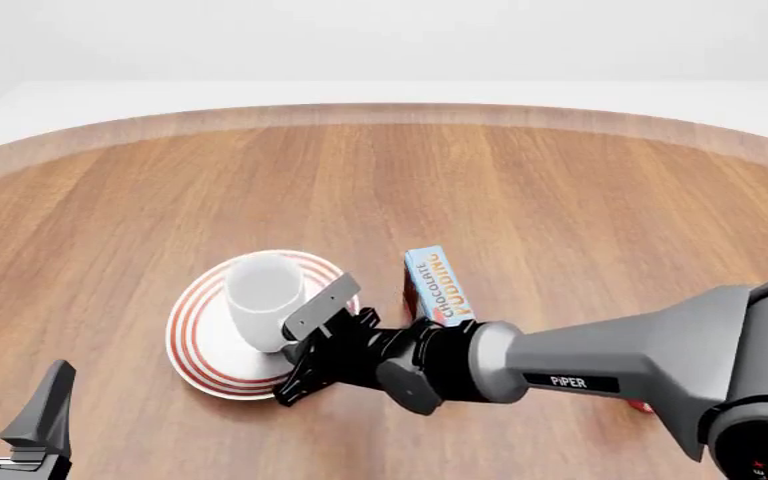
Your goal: Pick up the white mug and put it on the plate, and put the chocolate pudding to the right of the plate.
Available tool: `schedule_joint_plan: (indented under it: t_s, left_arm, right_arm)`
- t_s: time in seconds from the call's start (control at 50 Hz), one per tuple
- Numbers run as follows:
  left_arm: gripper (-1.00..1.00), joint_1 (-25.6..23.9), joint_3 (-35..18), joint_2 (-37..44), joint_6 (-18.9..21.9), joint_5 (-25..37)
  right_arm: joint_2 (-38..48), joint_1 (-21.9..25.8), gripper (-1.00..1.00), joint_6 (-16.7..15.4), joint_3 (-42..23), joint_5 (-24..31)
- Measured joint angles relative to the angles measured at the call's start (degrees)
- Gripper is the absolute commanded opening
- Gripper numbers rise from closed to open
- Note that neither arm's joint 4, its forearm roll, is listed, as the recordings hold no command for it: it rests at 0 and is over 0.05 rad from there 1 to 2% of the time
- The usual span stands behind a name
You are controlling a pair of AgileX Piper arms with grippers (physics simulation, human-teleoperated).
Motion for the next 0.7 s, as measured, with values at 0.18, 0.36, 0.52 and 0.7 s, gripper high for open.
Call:
schedule_joint_plan:
  t_s: [0.18, 0.36, 0.52, 0.7]
  left_arm:
    - [1.0, 0.0, 0.0, 0.0, 0.0, 0.0]
    - [1.0, 0.0, 0.0, 0.0, 0.0, 0.0]
    - [1.0, 0.0, 0.0, 0.0, 0.0, 0.0]
    - [1.0, 0.0, 0.0, 0.0, 0.0, 0.0]
  right_arm:
    - [0.1, -0.1, 1.0, 0.2, -0.1, 0.3]
    - [0.1, 0.1, 1.0, 0.8, -0.3, 0.4]
    - [0.0, 0.2, 1.0, 1.1, -0.4, 0.5]
    - [-0.3, 0.4, 1.0, 1.2, -0.4, 0.6]
